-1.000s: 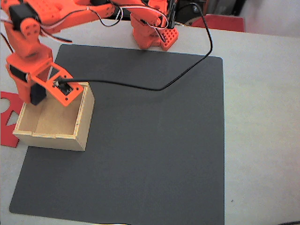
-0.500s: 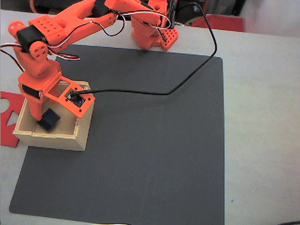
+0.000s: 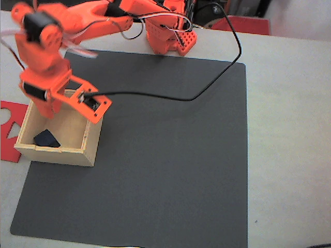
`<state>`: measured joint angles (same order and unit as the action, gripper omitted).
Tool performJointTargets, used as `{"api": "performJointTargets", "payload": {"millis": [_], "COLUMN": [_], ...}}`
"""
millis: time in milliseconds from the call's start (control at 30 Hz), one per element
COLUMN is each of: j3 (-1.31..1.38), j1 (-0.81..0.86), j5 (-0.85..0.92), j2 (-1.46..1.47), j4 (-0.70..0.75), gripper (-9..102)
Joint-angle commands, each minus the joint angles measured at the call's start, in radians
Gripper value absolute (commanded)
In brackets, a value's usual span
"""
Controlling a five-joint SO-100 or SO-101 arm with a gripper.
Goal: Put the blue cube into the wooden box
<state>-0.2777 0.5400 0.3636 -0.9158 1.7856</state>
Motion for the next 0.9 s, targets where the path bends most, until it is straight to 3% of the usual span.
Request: {"api": "performJointTargets", "payload": {"millis": [0,300,533,733,867], "j3": [0.058,-0.138,-0.522,-1.008,-1.190], "j1": [-0.069,-0.222,-0.360,-0.377,-0.422], "j5": [-0.032,-0.104,-0.041,0.026,0.029], "j2": [-0.170,-0.853,-1.422,-1.939,-2.164], "j4": [0.009,0.018,0.006,-0.143,-0.149], "gripper": [0,0,0,0,0]}}
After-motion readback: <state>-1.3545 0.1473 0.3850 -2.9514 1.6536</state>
